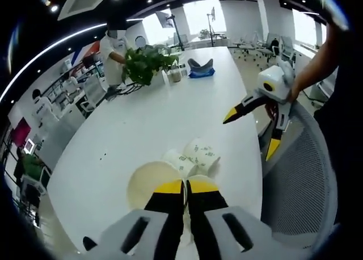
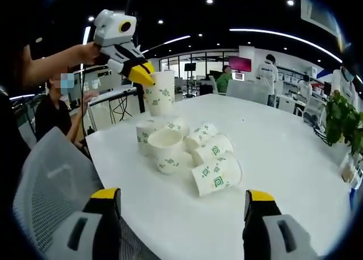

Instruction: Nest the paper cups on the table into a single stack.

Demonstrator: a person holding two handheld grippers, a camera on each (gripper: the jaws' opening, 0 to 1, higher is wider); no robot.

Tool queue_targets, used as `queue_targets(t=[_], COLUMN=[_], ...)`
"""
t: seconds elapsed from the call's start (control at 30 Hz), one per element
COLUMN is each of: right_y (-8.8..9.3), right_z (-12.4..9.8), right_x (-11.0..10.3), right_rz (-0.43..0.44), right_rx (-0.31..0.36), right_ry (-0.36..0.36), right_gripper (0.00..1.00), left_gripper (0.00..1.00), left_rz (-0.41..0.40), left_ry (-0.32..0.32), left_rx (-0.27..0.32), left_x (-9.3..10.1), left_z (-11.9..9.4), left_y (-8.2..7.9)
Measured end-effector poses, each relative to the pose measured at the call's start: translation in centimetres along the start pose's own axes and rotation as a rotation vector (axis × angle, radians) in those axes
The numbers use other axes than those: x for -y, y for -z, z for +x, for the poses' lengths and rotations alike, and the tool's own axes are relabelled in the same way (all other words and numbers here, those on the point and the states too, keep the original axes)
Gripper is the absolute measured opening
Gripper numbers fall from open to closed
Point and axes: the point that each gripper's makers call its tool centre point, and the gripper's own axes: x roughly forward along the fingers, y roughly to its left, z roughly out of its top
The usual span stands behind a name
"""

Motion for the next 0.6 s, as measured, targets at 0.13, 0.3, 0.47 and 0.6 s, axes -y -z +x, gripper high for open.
queue_targets(t=[0.13, 0.3, 0.47, 0.6], right_y=[0.0, 0.1, 0.1, 0.1], right_z=[0.0, 0.0, 0.0, 0.0], right_x=[0.1, 0.2, 0.2, 0.3], right_rz=[0.001, 0.004, 0.007, 0.008], right_rx=[0.001, 0.003, 0.002, 0.000], right_ry=[0.002, 0.004, 0.005, 0.005], right_gripper=[0.91, 0.91, 0.90, 0.90], left_gripper=[0.00, 0.00, 0.00, 0.00], left_rz=[-0.006, -0.015, -0.009, -0.007], left_ry=[0.019, 0.046, 0.063, 0.071], left_rx=[-0.005, -0.013, -0.023, -0.034], left_x=[0.5, 1.3, 1.7, 2.1], left_z=[0.8, 1.8, 3.0, 3.7], left_y=[0.4, 0.8, 1.5, 1.9])
